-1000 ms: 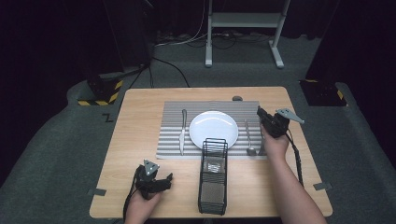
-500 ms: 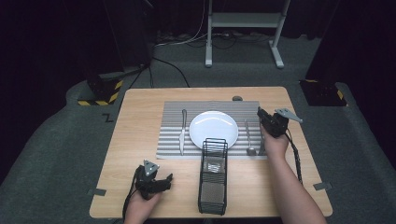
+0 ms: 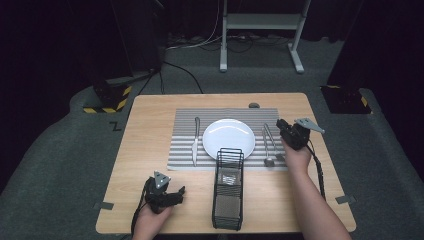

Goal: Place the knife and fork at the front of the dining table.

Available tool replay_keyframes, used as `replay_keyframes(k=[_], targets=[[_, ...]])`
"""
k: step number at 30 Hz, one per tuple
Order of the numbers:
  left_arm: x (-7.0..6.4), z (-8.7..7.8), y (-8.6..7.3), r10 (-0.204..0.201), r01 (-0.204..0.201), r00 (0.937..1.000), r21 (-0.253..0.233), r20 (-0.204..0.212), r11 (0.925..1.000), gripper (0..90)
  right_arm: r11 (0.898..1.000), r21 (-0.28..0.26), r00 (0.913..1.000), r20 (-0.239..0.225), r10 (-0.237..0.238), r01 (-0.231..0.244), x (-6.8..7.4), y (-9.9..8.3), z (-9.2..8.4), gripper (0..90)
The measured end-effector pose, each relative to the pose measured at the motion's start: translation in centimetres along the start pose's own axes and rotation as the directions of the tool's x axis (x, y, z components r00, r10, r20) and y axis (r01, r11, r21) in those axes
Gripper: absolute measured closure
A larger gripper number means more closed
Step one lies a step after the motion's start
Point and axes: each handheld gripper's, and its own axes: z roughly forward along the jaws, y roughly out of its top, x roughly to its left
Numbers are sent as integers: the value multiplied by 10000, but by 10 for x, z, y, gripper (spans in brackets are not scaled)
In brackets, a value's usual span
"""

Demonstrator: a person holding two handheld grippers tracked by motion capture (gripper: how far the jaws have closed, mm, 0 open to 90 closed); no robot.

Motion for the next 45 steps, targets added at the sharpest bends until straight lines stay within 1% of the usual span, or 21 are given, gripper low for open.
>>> replay_keyframes(k=[4,7,9,12,14,15,17,19,22,25,28,33,35,37,38,39,40,41,42,43,45], targets=[[0,0,0,58,-58,10000,19,-24,10000,135,9994,333,9999,-56,-83,85,3,-10,-13,771],[0,0,0,61,-61,10000,23,-24,10000,135,9985,536,9999,-39,-105,106,7,-18,-28,751],[0,0,0,65,-65,10000,28,-23,10000,135,9969,737,9996,-20,-284,284,11,-22,-39,742],[0,0,0,61,-61,10000,24,-25,10000,135,9922,1108,9976,315,-614,575,15,-27,-56,763],[0,0,0,64,-64,10000,26,-24,10000,135,9893,1368,9965,592,-590,504,14,-33,-68,790],[0,0,0,63,-62,10000,24,-24,10000,135,9880,1489,9967,638,-504,404,13,-36,-74,793],[0,0,0,60,-60,10000,24,-23,10000,135,9805,1853,9916,975,-848,656,13,-43,-84,803],[0,0,0,59,-59,10000,22,-22,10000,135,9767,2061,9910,1045,-833,604,11,-47,-90,805],[0,0,0,65,-65,10000,23,-21,10000,134,9697,2359,9892,1137,-927,637,10,-52,-91,805],[0,0,0,54,-54,10000,18,-11,10000,135,9631,2578,9903,919,-1038,770,14,-57,-91,806],[0,0,0,130,-130,9999,40,3,9999,129,9612,2585,9904,718,-1180,958,21,-60,-94,808],[0,0,0,135,-135,9999,37,12,9999,125,9629,2531,9926,510,-1104,941,27,-64,-99,805],[0,0,0,137,-137,9999,37,10,9999,126,9619,2535,9921,447,-1171,1021,30,-67,-99,802],[0,0,0,130,-130,9999,38,1,9999,127,9671,2340,9907,664,-1187,1002,30,-66,-100,792],[0,0,0,125,-125,9999,35,-6,9999,128,9718,2190,9914,763,-1063,874,28,-66,-101,771],[0,0,0,122,-122,9999,33,-6,9999,130,9747,2131,9939,706,-844,676,25,-64,-101,745],[0,0,0,124,-124,9999,33,-6,9999,130,9776,2062,9966,600,-561,426,22,-63,-99,723],[0,0,0,124,-124,9999,35,-6,9999,130,9775,2085,9971,604,-462,327,22,-62,-97,710],[0,0,0,125,-125,9999,37,-5,9999,130,9772,2093,9966,650,-501,355,23,-59,-94,698],[0,0,0,132,-132,9999,40,-1,9999,129,9777,2030,9950,725,-693,533,26,-55,-88,685],[0,0,0,135,-135,9999,40,5,9999,127,9776,2022,9941,781,-754,582,31,-51,-79,684]])
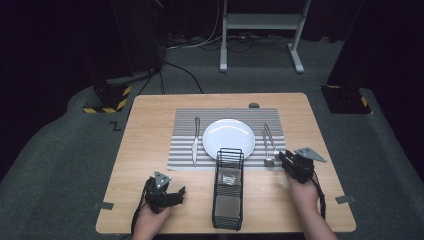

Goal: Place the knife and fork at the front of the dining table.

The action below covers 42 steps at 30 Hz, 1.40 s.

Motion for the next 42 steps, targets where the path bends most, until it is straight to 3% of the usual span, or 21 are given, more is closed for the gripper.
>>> replay_keyframes(k=[5,10,13,20,25,29,37,40,42], targets=[[1,0,0,9,-9,10000,1,70,10000,127,9997,215,9999,138,89,-92,6,6,24,704],[1,0,0,37,-37,10000,2,92,10000,127,9973,651,9973,632,-381,339,7,11,43,698],[1,0,0,47,-47,9999,0,110,10000,128,9945,1000,9982,488,-348,298,5,15,52,704],[1,0,0,52,-52,9999,-19,86,10000,132,9845,1676,9953,726,-642,512,8,21,67,752],[2,-1,-1,-19,19,9999,-34,127,10000,136,9833,1729,9922,996,-745,565,10,22,68,843],[2,-1,-1,16,-15,9999,-30,109,10000,137,9853,1692,9909,1269,-453,233,8,21,67,847],[1,-1,-1,75,-74,9999,-29,75,10000,137,9863,1612,9800,1990,16,-343,7,18,61,846],[1,-1,-1,75,-75,9999,-28,76,10000,137,9904,1344,9845,1749,98,-337,8,18,58,688],[1,-1,-1,73,-73,9999,-30,78,10000,137,9951,951,9884,1515,109,-256,9,18,49,653]])
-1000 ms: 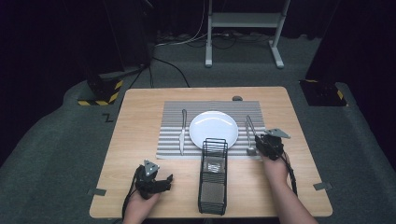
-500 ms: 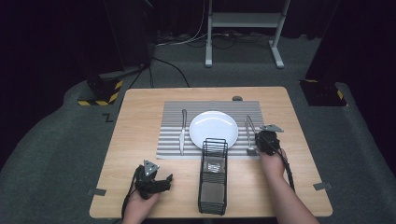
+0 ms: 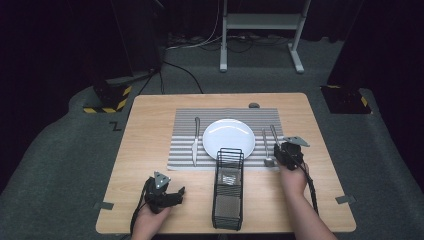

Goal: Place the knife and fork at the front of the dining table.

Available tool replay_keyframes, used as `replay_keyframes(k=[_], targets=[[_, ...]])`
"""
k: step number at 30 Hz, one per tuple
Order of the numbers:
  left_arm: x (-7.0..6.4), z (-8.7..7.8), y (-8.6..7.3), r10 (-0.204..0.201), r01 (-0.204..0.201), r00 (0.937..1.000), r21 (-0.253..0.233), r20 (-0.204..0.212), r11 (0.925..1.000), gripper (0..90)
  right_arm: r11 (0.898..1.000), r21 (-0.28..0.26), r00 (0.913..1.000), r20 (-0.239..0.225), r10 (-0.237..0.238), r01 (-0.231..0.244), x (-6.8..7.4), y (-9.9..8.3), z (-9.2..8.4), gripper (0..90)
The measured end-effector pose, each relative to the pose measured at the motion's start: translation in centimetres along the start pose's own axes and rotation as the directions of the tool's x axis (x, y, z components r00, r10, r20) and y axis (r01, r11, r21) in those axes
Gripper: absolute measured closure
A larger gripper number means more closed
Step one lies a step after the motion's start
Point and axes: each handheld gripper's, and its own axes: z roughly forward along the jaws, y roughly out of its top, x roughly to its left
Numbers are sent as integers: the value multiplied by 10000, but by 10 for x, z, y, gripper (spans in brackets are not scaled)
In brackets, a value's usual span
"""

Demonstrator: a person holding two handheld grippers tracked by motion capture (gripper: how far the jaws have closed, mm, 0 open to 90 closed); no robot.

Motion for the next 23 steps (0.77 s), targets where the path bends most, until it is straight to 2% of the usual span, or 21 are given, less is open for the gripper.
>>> replay_keyframes(k=[4,7,10,13,15,18,23], targets=[[0,0,0,7,-7,10000,3,5,10000,136,9978,-649,9973,-729,118,-165,-4,-6,-30,465],[0,0,0,26,-26,10000,11,-20,10000,137,9951,-987,9954,-942,-142,49,-7,-19,-58,383],[0,0,0,51,-51,10000,-3,-3,10000,139,9968,-774,9927,-1170,-287,197,-15,-38,-82,339],[0,0,0,56,-56,10000,-14,-20,10000,141,9983,-132,9895,-1322,-580,567,-22,-60,-97,294],[0,0,0,56,-56,10000,-11,-22,10000,142,9967,230,9883,-1336,-736,773,-24,-70,-101,270],[-1,0,0,55,-55,10000,-12,-36,10000,141,9944,675,9869,-1448,-705,809,-26,-79,-101,246],[0,0,0,42,-42,10000,-4,-25,10000,142,9943,701,9879,-1388,-697,800,-28,-77,-99,234]])
